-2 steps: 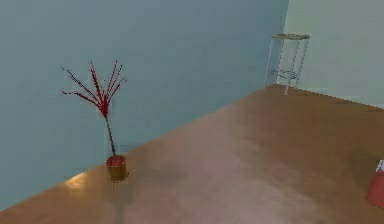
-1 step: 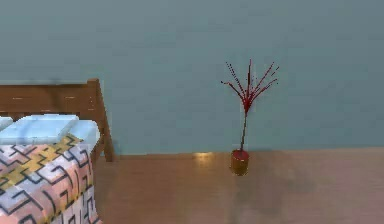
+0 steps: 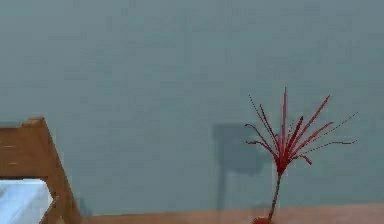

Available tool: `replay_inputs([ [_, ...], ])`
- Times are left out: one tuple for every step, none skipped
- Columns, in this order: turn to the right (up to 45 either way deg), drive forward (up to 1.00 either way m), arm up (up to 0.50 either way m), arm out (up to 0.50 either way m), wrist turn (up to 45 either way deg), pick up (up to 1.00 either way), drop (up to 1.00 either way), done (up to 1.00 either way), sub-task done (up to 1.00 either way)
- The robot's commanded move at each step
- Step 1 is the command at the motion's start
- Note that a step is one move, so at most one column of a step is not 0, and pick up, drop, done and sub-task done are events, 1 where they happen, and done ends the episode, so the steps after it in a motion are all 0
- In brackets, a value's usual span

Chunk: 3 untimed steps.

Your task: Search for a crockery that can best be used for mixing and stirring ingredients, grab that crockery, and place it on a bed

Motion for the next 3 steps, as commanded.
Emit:
replay_inputs([
  [-45.0,0.0,0.0,0.0,0.0,0.0,0.0,0.0,0.0],
  [-39.0,0.0,0.0,0.0,0.0,0.0,0.0,0.0,0.0],
  [0.0,0.4,0.0,0.0,0.0,0.0,0.0,0.0,0.0],
])
